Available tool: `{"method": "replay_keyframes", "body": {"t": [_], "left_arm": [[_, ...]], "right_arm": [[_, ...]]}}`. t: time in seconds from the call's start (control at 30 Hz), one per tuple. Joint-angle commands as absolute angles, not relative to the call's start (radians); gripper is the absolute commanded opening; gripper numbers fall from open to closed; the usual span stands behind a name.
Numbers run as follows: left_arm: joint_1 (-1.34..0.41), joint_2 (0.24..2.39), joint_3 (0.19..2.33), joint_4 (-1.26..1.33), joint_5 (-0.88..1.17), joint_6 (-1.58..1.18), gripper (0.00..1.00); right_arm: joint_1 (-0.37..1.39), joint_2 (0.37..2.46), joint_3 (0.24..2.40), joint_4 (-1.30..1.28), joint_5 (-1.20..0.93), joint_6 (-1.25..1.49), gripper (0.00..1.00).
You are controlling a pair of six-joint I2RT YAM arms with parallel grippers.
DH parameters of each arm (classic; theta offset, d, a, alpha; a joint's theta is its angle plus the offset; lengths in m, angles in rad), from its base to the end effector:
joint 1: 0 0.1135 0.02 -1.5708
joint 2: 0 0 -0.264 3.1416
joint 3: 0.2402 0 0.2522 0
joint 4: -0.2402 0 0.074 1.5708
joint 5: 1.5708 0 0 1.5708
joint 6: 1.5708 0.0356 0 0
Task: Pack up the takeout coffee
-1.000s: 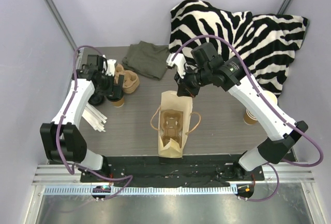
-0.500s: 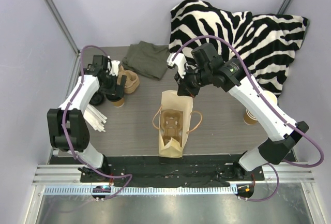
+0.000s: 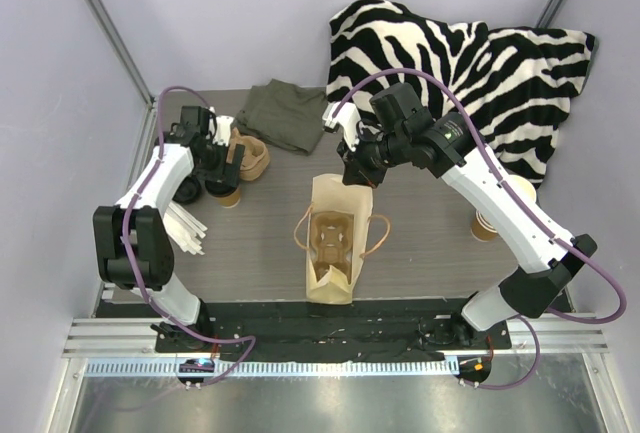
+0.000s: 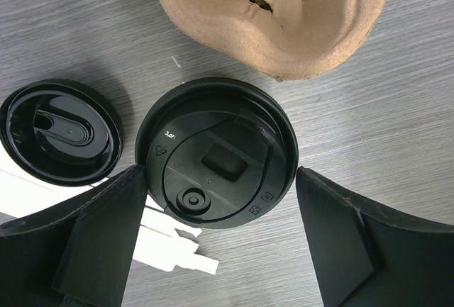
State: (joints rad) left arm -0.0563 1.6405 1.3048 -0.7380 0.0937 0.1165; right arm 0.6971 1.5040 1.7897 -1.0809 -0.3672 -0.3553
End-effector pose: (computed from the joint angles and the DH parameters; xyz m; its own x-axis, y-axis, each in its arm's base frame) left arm 0.3409 -0.0226 0.2566 -0.8599 0.1644 -0.4832 0.2019 0.9791 -0.0263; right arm 0.2184 0.1996 0.4270 -0.2378 -0.6226 -0.7456 -0.9329 0.3602 -0.0032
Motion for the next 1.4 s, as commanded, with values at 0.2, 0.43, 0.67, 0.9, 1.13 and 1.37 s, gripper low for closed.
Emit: {"method": "replay_keyframes", "body": {"t": [0.2, 0.43, 0.67, 0.9, 1.13, 1.37], "left_arm": [[-0.049, 1.641, 1.296, -0.703, 0.092, 0.140, 0.83], [-0.051, 1.646, 1.263, -0.695, 0.094, 0.135, 0.73], [-0.051, 1.661, 1.249, -0.700, 0.052, 0.138, 0.73], [-0.051, 1.669, 1.233, -0.701, 0.044, 0.147, 0.75], [-0.051, 1.623, 1.265, -0.748, 0.081, 0.155, 0.53], [-0.051, 1.562, 1.290, -0.833, 0.094, 0.187, 0.39]], "right_arm": [[0.698, 1.479, 1.802, -1.039, -0.350, -0.347, 0.01], [0.698, 1.474, 1.799, -1.037, -0.334, -0.357, 0.01], [0.696, 1.476, 1.793, -1.035, -0.336, -0.353, 0.01], [0.698, 1.477, 1.789, -1.032, -0.341, -0.351, 0.01], [0.695, 1.482, 1.778, -1.016, -0.315, -0.325, 0.01], [0.681, 1.479, 1.756, -0.986, -0.307, -0.298, 0.01]]}}
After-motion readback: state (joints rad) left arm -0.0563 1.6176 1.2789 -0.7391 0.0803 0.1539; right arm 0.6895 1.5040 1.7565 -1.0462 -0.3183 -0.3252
